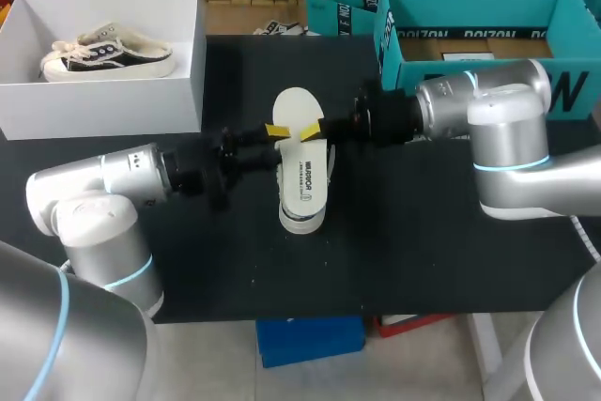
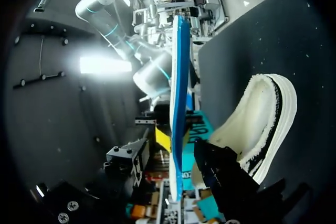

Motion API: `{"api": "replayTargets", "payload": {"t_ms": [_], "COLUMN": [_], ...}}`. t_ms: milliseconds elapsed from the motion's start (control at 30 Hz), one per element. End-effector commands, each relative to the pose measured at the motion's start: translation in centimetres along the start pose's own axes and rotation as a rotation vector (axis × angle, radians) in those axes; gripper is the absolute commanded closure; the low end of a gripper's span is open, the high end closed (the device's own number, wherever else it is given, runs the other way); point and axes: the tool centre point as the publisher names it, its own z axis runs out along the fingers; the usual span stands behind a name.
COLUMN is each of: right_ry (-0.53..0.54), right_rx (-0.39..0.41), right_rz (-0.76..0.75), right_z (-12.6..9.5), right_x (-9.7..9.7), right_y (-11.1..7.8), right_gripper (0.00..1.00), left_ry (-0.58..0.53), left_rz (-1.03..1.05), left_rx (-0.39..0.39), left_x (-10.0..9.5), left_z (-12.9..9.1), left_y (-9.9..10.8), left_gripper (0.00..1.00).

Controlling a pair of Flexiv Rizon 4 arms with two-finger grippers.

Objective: Take the shoe out of the shoebox, open the shoe tongue, remove and reinsert the insole, then place the shoe into the shoebox

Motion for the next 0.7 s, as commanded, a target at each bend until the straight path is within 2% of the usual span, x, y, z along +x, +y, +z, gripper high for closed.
{"api": "replayTargets", "payload": {"t_ms": [33, 133, 467, 700], "right_ry": [-0.001, -0.001, -0.001, -0.001], "right_rx": [-0.002, -0.002, -0.002, -0.002], "right_rz": [0.0, 0.0, 0.0, 0.0], "right_z": [0.1, 0.1, 0.1, 0.1], "right_x": [-0.05, -0.05, -0.05, -0.05], "right_y": [-0.01, -0.01, -0.01, -0.01], "right_gripper": [1.0, 1.0, 1.0, 1.0], "left_ry": [0.004, 0.01, 0.022, 0.023], "left_rz": [0.004, 0.006, -0.002, 0.0], "left_rx": [0.0, -0.001, -0.002, 0.007], "left_x": [0.2, 0.44, 0.99, 0.99], "left_z": [0.81, 0.94, 0.92, 1.3], "left_y": [0.59, 0.83, 1.36, 1.47], "left_gripper": [0.53, 0.62, 0.66, 0.84]}}
